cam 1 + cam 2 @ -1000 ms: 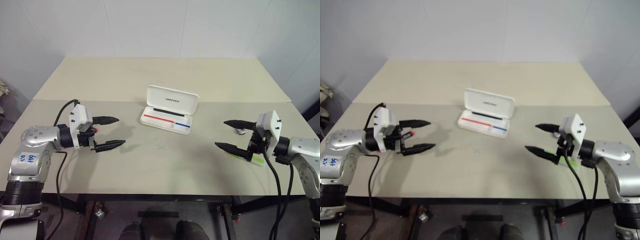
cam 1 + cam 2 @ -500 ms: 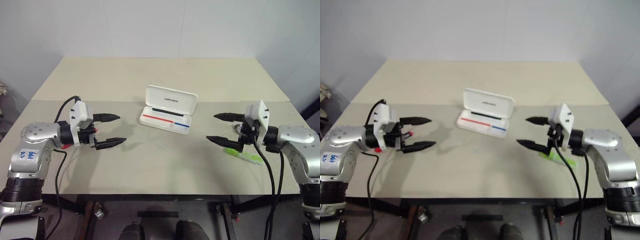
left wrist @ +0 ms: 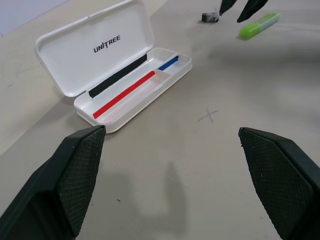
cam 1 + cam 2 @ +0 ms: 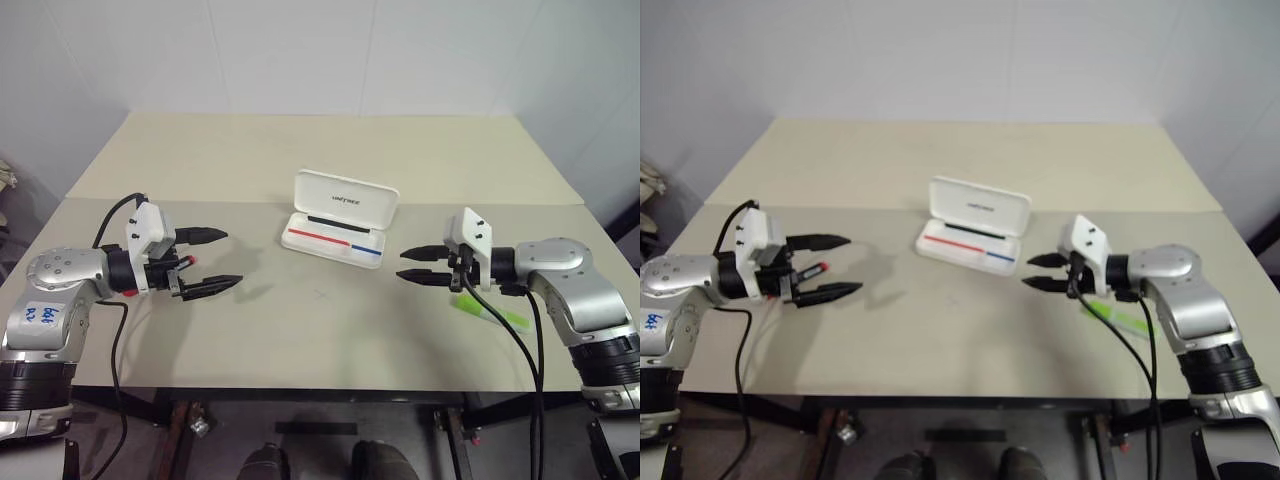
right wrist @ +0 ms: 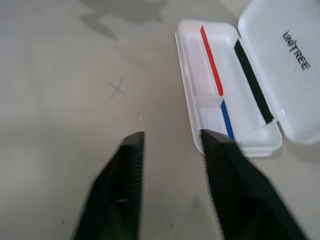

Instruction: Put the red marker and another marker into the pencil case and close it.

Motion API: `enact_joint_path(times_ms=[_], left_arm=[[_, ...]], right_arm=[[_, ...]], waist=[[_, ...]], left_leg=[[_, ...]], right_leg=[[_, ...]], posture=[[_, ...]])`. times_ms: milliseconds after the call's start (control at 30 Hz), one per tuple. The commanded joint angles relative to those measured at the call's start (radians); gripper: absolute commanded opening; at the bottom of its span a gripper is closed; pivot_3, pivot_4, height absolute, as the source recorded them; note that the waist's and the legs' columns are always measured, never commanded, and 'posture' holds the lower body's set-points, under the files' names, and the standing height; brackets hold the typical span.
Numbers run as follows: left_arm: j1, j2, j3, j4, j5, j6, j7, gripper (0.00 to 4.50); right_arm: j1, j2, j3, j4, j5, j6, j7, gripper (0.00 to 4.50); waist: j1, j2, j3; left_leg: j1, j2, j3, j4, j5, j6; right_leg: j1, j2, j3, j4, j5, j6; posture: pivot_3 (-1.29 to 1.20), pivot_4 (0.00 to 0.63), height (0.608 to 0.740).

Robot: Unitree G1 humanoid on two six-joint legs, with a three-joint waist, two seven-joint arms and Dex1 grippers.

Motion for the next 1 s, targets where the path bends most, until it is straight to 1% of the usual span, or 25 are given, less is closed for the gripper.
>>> enact_joint_path(times_ms=[33, 100, 200, 267, 400, 500, 767, 1000], left_arm=[[0.014, 0.026, 0.029, -0.044, 0.0, 0.007, 0.018, 4.5], [0.013, 0.03, 0.027, -0.044, 0.005, 0.009, 0.025, 4.5], [0.001, 0.037, 0.023, -0.038, 0.016, 0.015, 0.043, 4.5], [-0.007, 0.041, 0.016, -0.037, 0.028, 0.025, 0.062, 4.5], [-0.01, 0.042, 0.011, -0.044, 0.041, 0.044, 0.094, 4.5], [0.0, 0.042, 0.014, -0.053, 0.041, 0.058, 0.106, 4.5], [0.047, 0.046, 0.037, -0.101, 0.027, 0.089, 0.12, 4.5], [0.068, 0.042, 0.05, -0.138, 0.016, 0.109, 0.136, 4.5]], right_arm=[[-0.06, 0.038, 0.047, 0.027, -0.04, -0.023, 0.017, 1.73], [-0.084, 0.05, 0.062, 0.058, -0.061, -0.03, 0.027, 1.73], [-0.159, 0.086, 0.109, 0.136, -0.113, -0.036, 0.034, 1.73], [-0.223, 0.127, 0.155, 0.199, -0.155, -0.041, 0.04, 1.73], [-0.304, 0.195, 0.193, 0.295, -0.206, -0.056, 0.038, 1.73], [-0.342, 0.224, 0.205, 0.358, -0.234, -0.078, 0.045, 1.73], [-0.432, 0.296, 0.226, 0.561, -0.317, -0.172, 0.036, 1.73], [-0.495, 0.329, 0.224, 0.737, -0.384, -0.246, 0.012, 1.73]], waist=[[-0.006, 0.0, 0.0], [-0.008, 0.0, 0.0], [-0.011, 0.0, 0.0], [-0.018, 0.0, 0.0], [-0.021, 0.0, 0.0], [-0.02, 0.0, 0.0], [-0.021, 0.0, 0.0], [-0.023, 0.0, 0.0]], left_leg=[[0.0, 0.0, 0.0, 0.0, 0.0, 0.0], [0.0, 0.0, 0.0, 0.0, 0.0, 0.0], [0.0, 0.001, 0.0, 0.0, 0.0, 0.0], [0.0, 0.001, 0.0, 0.0, 0.0, 0.0], [0.0, 0.001, -0.001, 0.0, 0.0, -0.001], [-0.001, 0.001, 0.0, -0.002, 0.001, -0.001], [-0.002, 0.001, 0.0, -0.003, 0.0, 0.0], [-0.001, 0.002, 0.0, -0.004, 0.0, -0.001]], right_leg=[[0.0, 0.0, 0.0, 0.0, 0.0, 0.0], [-0.001, 0.0, 0.0, 0.001, 0.0, 0.0], [-0.001, -0.001, 0.0, 0.001, 0.0, 0.0], [-0.001, -0.001, 0.0, 0.001, 0.0, 0.0], [-0.002, 0.0, 0.0, 0.002, 0.0, 0.0], [-0.002, 0.0, 0.0, 0.004, 0.0, 0.0], [-0.002, -0.001, 0.0, 0.002, 0.0, 0.0], [-0.002, -0.001, 0.0, 0.002, 0.0, 0.0]], posture=[[0.0, 0.15, 0.74], [0.0, 0.15, 0.74], [0.0, 0.15, 0.74], [0.0, 0.15, 0.74], [0.0, 0.15, 0.74], [0.0, 0.15, 0.74], [0.0, 0.15, 0.74], [0.0, 0.15, 0.74]])
